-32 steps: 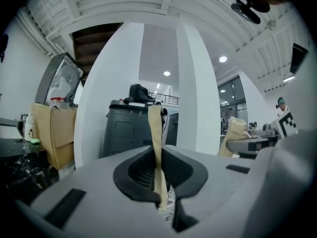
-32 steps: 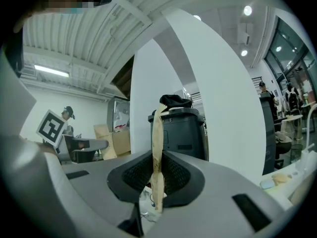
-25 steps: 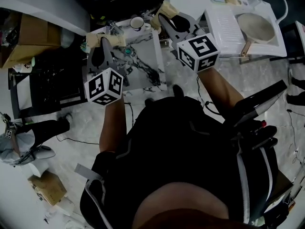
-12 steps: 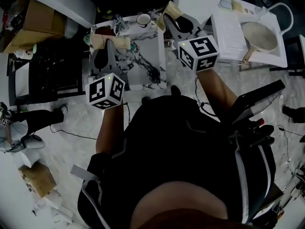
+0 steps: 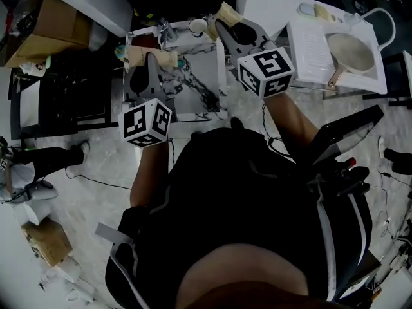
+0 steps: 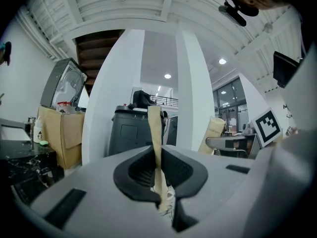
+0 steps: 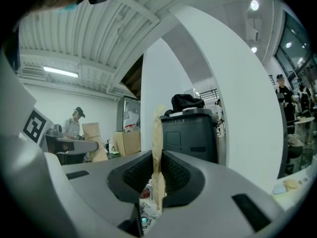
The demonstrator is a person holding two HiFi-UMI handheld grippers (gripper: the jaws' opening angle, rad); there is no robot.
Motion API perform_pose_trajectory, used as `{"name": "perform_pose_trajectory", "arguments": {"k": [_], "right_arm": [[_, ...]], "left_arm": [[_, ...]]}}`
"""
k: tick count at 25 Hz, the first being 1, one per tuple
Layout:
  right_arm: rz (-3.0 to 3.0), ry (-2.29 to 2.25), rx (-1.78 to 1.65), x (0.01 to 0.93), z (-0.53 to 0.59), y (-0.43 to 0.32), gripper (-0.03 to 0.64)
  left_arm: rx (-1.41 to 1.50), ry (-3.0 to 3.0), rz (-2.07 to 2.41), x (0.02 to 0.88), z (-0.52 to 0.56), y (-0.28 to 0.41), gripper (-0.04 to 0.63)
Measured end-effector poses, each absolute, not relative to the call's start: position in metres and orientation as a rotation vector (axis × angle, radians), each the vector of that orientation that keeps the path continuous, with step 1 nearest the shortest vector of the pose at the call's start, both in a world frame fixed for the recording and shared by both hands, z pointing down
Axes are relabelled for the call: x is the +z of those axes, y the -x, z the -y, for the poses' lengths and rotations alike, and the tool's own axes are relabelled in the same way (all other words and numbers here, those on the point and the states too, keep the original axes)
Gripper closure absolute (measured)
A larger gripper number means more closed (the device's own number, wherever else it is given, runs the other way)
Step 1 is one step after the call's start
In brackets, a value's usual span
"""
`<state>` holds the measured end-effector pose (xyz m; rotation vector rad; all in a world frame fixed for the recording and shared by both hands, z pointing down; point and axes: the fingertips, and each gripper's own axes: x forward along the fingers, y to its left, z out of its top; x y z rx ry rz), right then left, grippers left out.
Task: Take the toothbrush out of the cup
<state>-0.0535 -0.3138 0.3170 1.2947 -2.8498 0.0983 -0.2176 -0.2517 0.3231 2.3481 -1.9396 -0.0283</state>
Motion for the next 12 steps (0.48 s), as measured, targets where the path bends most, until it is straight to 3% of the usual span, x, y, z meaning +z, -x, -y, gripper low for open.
{"name": "perform_pose_trajectory", "arguments": {"k": [12], "right_arm": [[2.827,-1.358,0.079,0.313,0.3116,0.0567,0.557]], "left_arm": [[-0.04,-2.383,1.882,0.3214,0.2502,0.217,0.565]]}}
